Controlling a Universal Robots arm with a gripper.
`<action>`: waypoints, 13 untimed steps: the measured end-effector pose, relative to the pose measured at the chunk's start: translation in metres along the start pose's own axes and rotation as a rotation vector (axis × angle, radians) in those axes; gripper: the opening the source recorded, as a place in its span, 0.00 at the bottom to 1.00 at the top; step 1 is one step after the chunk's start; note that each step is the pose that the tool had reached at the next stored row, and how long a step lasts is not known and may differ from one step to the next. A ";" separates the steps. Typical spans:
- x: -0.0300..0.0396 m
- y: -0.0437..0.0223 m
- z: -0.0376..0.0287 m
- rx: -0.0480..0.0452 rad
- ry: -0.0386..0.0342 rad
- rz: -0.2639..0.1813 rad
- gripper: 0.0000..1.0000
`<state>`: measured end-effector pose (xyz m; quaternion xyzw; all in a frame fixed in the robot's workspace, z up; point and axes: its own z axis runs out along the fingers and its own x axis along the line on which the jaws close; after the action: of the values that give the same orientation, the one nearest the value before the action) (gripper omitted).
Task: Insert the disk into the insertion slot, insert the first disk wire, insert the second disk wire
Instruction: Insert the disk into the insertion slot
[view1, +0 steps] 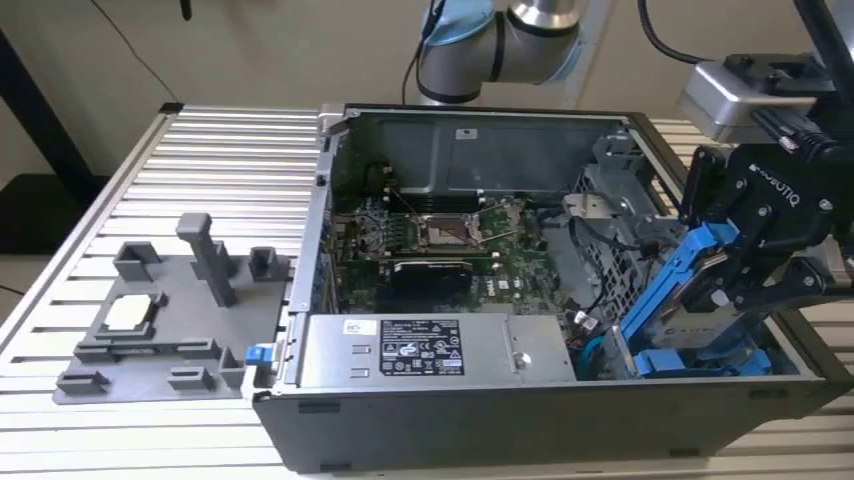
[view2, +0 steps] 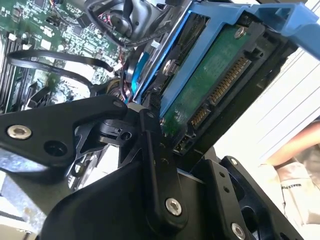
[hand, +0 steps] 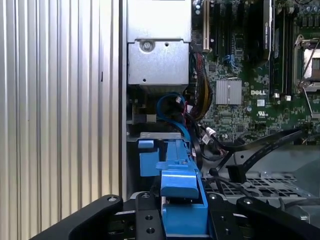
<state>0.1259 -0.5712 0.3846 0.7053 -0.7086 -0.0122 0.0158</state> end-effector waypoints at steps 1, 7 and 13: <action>0.0000 -0.0001 0.0018 0.0000 0.0001 0.000 0.33; -0.0001 -0.0004 0.0118 0.0000 0.0000 0.000 0.33; -0.0001 -0.0007 0.0191 0.0000 0.0012 0.000 0.33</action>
<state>0.1259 -0.5712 0.3655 0.7054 -0.7085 -0.0118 0.0163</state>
